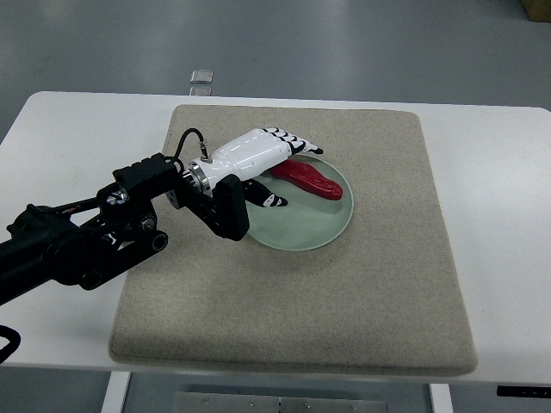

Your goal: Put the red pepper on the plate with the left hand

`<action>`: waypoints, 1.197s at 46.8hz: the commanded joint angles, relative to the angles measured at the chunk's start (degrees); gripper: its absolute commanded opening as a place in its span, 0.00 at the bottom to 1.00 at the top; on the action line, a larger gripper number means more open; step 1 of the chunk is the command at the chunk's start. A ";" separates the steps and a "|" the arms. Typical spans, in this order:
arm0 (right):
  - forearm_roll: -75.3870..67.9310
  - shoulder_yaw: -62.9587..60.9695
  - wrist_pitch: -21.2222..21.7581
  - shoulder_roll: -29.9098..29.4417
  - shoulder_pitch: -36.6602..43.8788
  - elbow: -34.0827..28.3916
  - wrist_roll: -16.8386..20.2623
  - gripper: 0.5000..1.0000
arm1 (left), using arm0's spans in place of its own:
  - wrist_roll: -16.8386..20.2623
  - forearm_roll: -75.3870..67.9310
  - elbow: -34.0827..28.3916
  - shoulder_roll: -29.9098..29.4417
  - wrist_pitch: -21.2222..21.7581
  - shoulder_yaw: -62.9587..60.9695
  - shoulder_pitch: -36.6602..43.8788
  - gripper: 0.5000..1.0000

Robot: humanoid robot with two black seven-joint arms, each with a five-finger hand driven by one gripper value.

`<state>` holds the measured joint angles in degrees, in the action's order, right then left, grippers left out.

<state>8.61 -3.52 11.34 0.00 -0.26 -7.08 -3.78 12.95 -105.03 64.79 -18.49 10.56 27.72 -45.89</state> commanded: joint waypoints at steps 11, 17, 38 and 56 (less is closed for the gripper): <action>0.00 0.00 0.00 0.00 0.00 0.05 0.00 0.86 | -0.03 13.51 0.16 -0.15 7.36 0.50 0.02 0.98; 0.00 0.00 0.00 0.00 0.00 -0.04 0.00 0.86 | -0.03 25.55 0.07 -0.41 10.62 1.55 0.02 0.98; 0.00 0.00 0.00 0.00 0.00 -0.04 0.00 0.86 | 0.06 62.82 -1.07 0.20 20.02 4.98 0.19 0.98; 0.00 0.00 0.00 0.00 0.00 -0.04 0.00 0.86 | 0.06 76.64 -1.07 0.20 21.70 7.17 0.45 0.98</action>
<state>8.61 -3.52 11.34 0.00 -0.26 -7.09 -3.78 13.01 -28.82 63.71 -18.28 32.30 33.93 -45.69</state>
